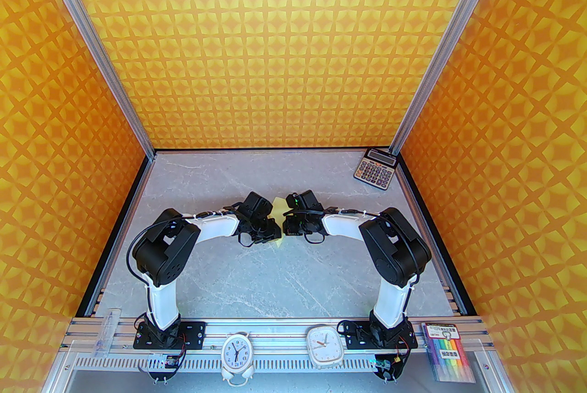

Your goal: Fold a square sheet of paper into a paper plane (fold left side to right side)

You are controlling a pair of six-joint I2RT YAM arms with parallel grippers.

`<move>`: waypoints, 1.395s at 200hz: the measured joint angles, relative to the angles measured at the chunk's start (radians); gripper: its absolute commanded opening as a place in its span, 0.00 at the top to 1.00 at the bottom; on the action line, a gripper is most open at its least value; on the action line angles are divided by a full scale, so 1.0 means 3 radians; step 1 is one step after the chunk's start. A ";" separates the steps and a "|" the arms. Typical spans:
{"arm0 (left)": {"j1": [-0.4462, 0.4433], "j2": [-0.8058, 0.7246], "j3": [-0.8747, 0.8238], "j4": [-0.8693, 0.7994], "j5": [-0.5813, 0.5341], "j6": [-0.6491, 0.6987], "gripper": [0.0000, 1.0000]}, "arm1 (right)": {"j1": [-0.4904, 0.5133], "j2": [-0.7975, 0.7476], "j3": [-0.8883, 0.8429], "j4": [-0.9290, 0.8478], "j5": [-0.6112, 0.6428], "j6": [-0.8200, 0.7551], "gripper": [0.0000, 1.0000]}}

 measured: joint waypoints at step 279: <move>-0.0022 0.0019 -0.0001 -0.0006 0.0010 0.0001 0.82 | 0.0000 0.0034 0.0089 -0.0061 0.0006 -0.0001 1.00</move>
